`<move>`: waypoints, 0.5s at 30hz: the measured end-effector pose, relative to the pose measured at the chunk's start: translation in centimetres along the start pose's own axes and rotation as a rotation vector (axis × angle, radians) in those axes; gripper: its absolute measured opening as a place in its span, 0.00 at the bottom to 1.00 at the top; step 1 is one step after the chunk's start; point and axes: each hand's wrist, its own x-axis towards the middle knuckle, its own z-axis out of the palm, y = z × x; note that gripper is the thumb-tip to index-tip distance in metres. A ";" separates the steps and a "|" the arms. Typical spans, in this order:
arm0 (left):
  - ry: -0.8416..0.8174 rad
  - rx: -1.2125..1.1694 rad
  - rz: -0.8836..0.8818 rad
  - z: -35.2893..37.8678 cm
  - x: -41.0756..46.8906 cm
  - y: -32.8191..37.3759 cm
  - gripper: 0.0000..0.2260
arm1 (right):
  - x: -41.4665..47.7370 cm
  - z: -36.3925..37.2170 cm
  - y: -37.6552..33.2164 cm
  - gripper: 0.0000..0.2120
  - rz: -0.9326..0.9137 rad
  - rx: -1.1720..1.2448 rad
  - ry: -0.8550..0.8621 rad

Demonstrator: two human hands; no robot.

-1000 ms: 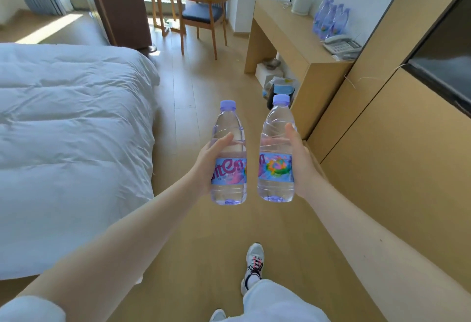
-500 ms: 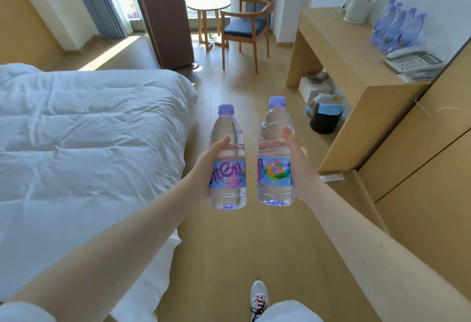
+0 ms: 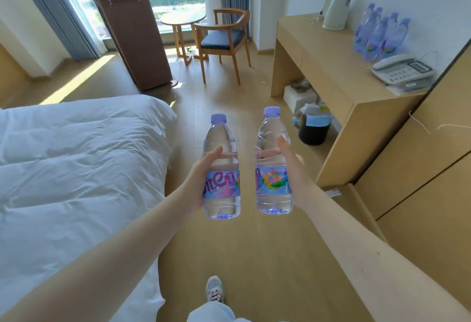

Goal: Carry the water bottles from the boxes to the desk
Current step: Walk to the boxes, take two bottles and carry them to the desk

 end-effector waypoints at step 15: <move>-0.183 0.069 -0.014 -4.9 21.0 12.9 0.32 | 17.6 4.7 -7.5 0.34 -0.103 -0.021 0.268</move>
